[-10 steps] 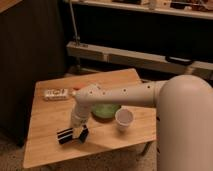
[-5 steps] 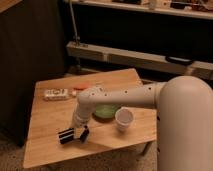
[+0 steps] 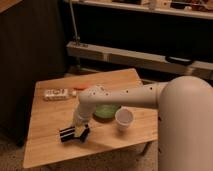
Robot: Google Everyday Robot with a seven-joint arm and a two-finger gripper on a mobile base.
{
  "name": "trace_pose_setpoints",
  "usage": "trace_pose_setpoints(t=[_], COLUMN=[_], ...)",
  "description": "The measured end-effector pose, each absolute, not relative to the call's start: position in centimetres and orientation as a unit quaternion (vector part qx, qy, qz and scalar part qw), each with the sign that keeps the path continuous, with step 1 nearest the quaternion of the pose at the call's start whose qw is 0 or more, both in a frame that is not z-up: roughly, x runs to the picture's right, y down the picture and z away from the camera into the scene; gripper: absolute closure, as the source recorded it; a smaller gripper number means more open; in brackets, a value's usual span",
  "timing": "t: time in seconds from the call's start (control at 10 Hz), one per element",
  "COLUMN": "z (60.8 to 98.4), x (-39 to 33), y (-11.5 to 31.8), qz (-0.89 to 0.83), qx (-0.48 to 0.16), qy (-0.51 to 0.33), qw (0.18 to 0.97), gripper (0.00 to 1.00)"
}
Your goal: Place the eraser on the white sponge
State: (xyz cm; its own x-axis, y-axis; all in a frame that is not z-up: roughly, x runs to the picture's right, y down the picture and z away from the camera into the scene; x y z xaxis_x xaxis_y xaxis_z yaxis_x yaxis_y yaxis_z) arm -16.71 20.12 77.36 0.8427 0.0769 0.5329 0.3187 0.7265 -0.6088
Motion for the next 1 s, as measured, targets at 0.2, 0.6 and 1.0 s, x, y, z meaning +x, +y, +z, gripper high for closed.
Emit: trace_pose_setpoints(t=[0.2,0.6,1.0], z=[77.54,77.86,78.06], x=[-16.86,-16.66,-16.66], y=[20.14,19.81,20.02], qz=[-0.068,-0.067,-0.069], qx=[-0.367,-0.371,-0.378], qy=[-0.271,-0.267,-0.270], qw=[0.887,0.887,0.883], gripper=[0.76,0.50,0.50])
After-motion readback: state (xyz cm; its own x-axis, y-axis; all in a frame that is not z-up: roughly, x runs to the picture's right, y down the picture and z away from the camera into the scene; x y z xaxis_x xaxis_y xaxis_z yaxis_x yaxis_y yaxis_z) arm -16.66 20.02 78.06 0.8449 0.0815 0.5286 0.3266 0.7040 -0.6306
